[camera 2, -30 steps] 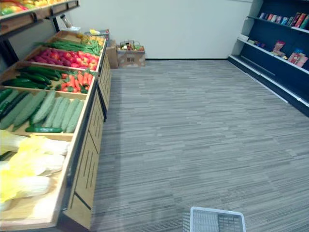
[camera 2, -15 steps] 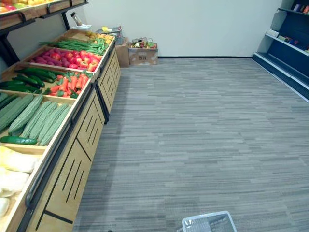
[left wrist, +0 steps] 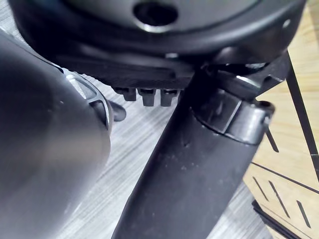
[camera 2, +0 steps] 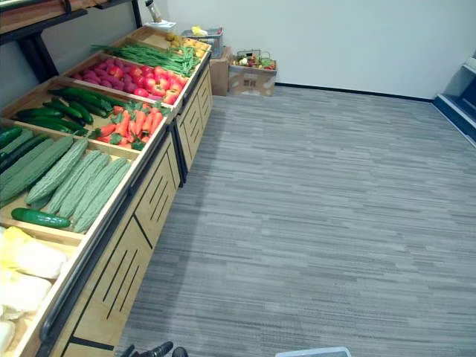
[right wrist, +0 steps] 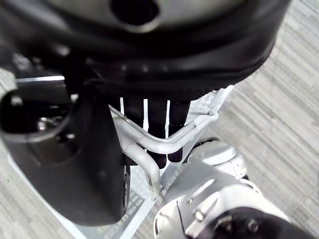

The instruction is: Pick vegetable in the basket

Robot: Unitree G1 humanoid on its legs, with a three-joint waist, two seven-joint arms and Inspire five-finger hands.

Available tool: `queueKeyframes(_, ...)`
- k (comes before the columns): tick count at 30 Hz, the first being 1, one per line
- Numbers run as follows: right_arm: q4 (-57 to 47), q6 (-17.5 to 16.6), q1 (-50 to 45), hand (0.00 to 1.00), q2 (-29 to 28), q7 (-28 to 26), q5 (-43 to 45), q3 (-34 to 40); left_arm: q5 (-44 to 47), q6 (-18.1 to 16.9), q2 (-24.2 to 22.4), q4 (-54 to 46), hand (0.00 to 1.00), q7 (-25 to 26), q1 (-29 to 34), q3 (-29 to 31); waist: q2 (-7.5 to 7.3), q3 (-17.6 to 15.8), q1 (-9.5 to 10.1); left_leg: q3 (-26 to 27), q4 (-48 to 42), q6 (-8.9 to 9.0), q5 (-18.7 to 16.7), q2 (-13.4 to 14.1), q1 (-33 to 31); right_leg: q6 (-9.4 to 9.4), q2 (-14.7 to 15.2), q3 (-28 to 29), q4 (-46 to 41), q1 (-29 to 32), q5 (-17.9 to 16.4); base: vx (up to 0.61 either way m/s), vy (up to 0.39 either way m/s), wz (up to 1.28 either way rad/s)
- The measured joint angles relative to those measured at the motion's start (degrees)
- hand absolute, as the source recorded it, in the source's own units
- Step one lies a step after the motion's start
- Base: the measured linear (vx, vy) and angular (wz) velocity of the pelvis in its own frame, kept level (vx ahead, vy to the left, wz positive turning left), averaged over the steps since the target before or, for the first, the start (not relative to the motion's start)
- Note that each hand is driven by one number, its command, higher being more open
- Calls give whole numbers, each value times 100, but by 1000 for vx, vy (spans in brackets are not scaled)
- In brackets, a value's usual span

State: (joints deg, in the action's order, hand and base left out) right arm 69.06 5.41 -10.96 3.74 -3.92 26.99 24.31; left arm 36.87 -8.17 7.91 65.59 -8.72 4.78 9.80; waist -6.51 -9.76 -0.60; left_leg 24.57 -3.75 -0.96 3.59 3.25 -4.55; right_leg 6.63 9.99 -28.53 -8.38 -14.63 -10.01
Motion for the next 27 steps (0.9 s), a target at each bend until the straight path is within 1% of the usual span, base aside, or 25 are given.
queueKeyframes(2, -100, 0, 25, 0, -16, -73, -110, 174, -43, 5, -2, 26, 100, -29, 2, -177, 81, 77, -25, 18, 398, 0, 65, -119, 298, 72, 45, 70, -51, -47, 183, 179, 177, -6)
queueKeyframes(3, -108, 0, 30, 0, -17, -105, -244, 172, -41, -3, -4, 38, 100, -49, -7, -239, 101, 110, -22, 18, 497, 3, 85, -141, 352, 60, 45, 79, -51, -46, 241, 123, 132, -3)
queueKeyframes(6, -202, -77, 79, 0, -11, -185, -502, 135, -12, -11, -3, 52, 100, -52, -15, -292, 129, 141, -33, -17, 679, -5, 104, -196, 423, 71, 55, 79, -109, -13, 342, 69, 76, 4)
queueKeyframes(8, -206, -77, 164, 0, 16, -186, -573, 124, 17, -14, -2, 61, 100, -36, -15, -373, 135, 140, -24, -66, 731, -27, 118, -222, 424, 71, 90, 75, -285, 60, 343, 48, 44, 23)
queueKeyframes(11, -222, -70, 308, 0, 94, -183, -668, 122, 30, -17, 0, 75, 100, -32, 2, -447, 169, 129, 7, -327, 763, -37, 122, -294, 425, 68, 213, 72, -956, 255, 344, 63, 28, 52)
queueKeyframes(12, -242, -66, 348, 0, 109, -182, -675, 118, 90, -25, -8, 73, 100, -33, 22, -451, 162, 128, 19, -509, 762, -95, 82, -375, 429, 37, 301, 80, -1448, 386, 365, 67, 30, 61)
queueKeyframes(13, -258, -69, 355, 0, 114, -180, -675, 120, 109, -34, -18, 67, 100, -36, 34, -451, 160, 128, 20, -595, 759, -127, 58, -416, 430, 6, 359, 94, -1708, 465, 386, 83, 38, 92)
queueKeyframes(14, -304, -67, 352, 0, 155, -180, -672, 153, 138, -55, -3, 50, 100, -36, 53, -441, 127, 120, 19, -814, 718, -203, -7, -525, 430, -136, 546, 178, -2384, 685, 480, 58, 21, 79)
queueKeyframes(15, -314, -57, 357, 0, 183, -181, -671, 155, 139, -56, 13, 28, 100, -33, 66, -435, 107, 118, 22, -926, 691, -223, -47, -588, 433, -281, 656, 247, -2753, 831, 597, 91, 27, 125)
queueKeyframes(16, -303, -5, 352, 0, 241, -182, -670, 176, 142, -66, -7, -55, 100, -23, 91, -428, 92, 48, 21, -1270, 574, -303, -199, -714, 512, -918, 810, 525, -3616, 1119, 1209, 132, 18, 108)
queueKeyframes(17, -295, 6, 339, 0, 235, -182, -665, 205, 143, -76, -14, -73, 100, -18, 97, -429, 108, 5, 18, -1411, 563, -341, -259, -741, 615, -1010, 808, 705, -3888, 1194, 1623, 188, -35, 138)
queueKeyframes(18, -292, 3, 277, 0, 228, -178, -657, 217, 140, -125, -5, -74, 100, 1, 129, -415, 156, -31, -2, -1743, 518, -423, -398, -714, 747, -799, 750, 1036, -4473, 1451, 982, 215, -89, 117)
queueKeyframes(19, -310, 3, 277, 0, 187, -179, -656, 213, 140, -136, -13, -72, 100, 51, 151, -398, 185, -35, -4, -2023, 373, -437, -549, -682, 787, -608, 608, 1221, -4646, 1759, 183, 181, -112, 116)
queueKeyframes(20, -317, 0, 276, 0, 175, -185, -638, 215, 138, -131, -27, -67, 100, 61, 154, -398, 220, -37, -8, -2168, 294, -436, -614, -646, 792, -554, 500, 1274, -4574, 1908, -78, 189, -102, 113)
queueKeyframes(21, -315, 10, 273, 0, 157, -189, -513, 228, 136, -126, -69, -54, 100, 74, 155, -391, 287, -30, -19, -2440, 174, -405, -735, -544, 798, -452, 259, 1370, -4162, 2189, -421, 163, -91, 96)
queueKeyframes(22, -301, 26, 267, 0, 144, -197, -427, 227, 135, -126, -85, -51, 100, 77, 154, -384, 321, -39, -21, -2585, 132, -384, -792, -490, 817, -430, 133, 1460, -3858, 2314, -508, 220, -135, 127)
queueKeyframes(23, -293, 30, 228, 0, 101, -201, -421, 228, 131, -126, -126, -23, 100, 78, 155, -354, 395, -37, -20, -2912, 59, -324, -913, -359, 847, -385, -171, 1854, -3135, 2532, -533, 238, -176, 142)
queueKeyframes(24, -306, 32, 128, 0, 34, -222, -418, 225, 118, -128, -221, -10, 100, 76, 147, -168, 475, -19, -37, -3291, -56, -215, -1073, -217, 848, -252, -486, 2456, -2293, 2666, -447, 239, -200, 149)
queueKeyframes(25, -313, 20, 92, 0, -3, -228, -409, 227, 120, -138, -261, -13, 100, 76, 159, -81, 497, -17, -39, -3468, -118, -163, -1165, -150, 841, -154, -607, 2760, -1883, 2675, -373, 293, -327, 185)
queueKeyframes(26, -363, -58, -23, 0, -123, -252, -385, 178, 129, -133, -313, -26, 100, 75, 191, 179, 430, 34, -39, -3926, -428, 31, -1506, -86, 814, 164, -764, 3549, -766, 2623, -10, 310, -404, 149)
queueKeyframes(27, -379, -75, -43, 0, -146, -253, -391, 89, 126, -132, -305, -41, 100, 76, 205, 262, 340, 88, -38, -4049, -586, 122, -1647, -121, 770, 236, -747, 3770, -424, 2592, 141, 324, -442, 142)
